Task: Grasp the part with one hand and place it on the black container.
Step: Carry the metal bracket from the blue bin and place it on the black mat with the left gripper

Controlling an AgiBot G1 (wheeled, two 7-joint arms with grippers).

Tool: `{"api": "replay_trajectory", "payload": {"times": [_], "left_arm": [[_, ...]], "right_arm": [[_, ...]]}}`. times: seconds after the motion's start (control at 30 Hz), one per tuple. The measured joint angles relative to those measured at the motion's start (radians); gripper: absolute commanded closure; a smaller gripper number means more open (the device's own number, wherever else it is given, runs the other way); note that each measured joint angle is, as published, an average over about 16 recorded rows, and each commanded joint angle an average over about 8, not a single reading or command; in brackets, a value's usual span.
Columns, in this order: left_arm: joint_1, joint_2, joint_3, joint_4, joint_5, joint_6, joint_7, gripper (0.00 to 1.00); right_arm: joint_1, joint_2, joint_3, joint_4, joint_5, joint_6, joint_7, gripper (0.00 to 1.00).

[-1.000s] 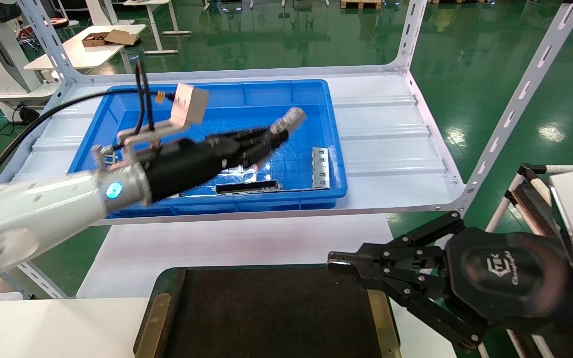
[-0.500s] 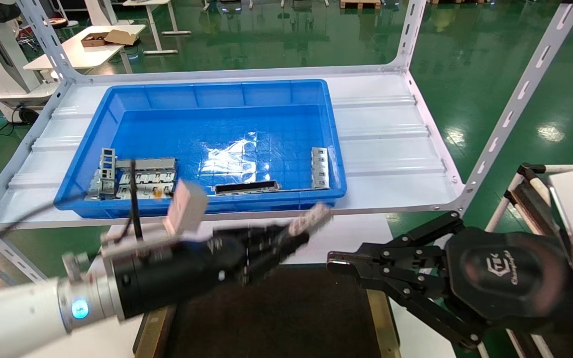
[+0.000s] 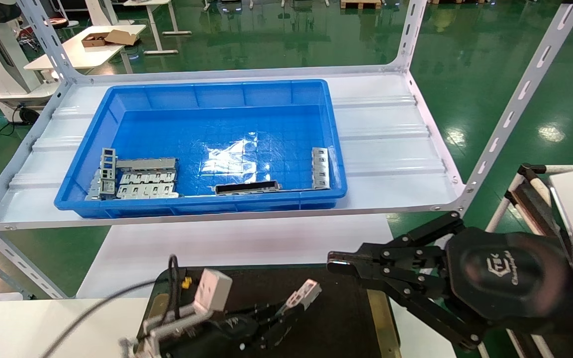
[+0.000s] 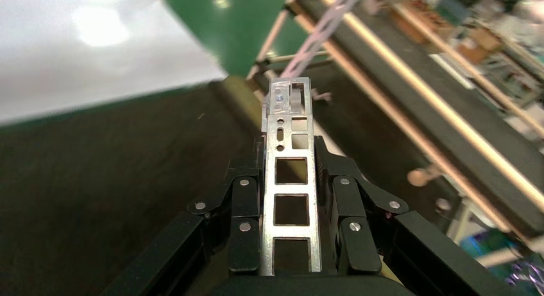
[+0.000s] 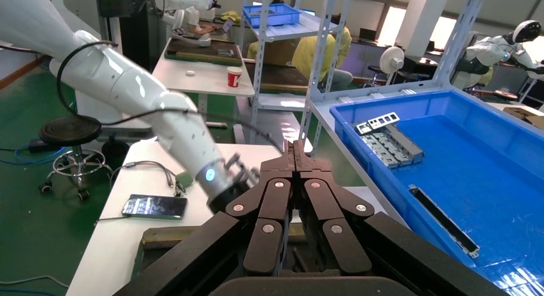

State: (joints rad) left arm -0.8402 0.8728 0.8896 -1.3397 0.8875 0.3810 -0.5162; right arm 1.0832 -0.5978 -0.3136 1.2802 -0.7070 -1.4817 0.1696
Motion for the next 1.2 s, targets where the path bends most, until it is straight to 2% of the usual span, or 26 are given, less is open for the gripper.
{"api": "replay_trajectory", "payload": {"times": [0.3,0.57,0.87,1.2], "left_arm": [[0.042,0.128,0.108,0.065,0.039,-0.316,-0.055,1.0],[0.011,0.263,0.209,0.177,-0.02,-0.54,-0.067,1.0],[-0.049,0.384,0.305,0.292,-0.152,-0.695,-0.023,1.0],[-0.088,0.445,0.374,0.337,-0.278,-0.803,0.047,1.0]], "right_arm": [[0.0,0.0,0.0,0.0,0.0,0.0,0.0,1.0],[0.0,0.0,-0.001,0.0,0.0,0.0,0.0,1.0],[0.0,0.0,-0.001,0.0,0.001,0.0,0.0,1.0],[0.0,0.001,-0.001,0.0,0.001,0.001,-0.001,1.0]]}}
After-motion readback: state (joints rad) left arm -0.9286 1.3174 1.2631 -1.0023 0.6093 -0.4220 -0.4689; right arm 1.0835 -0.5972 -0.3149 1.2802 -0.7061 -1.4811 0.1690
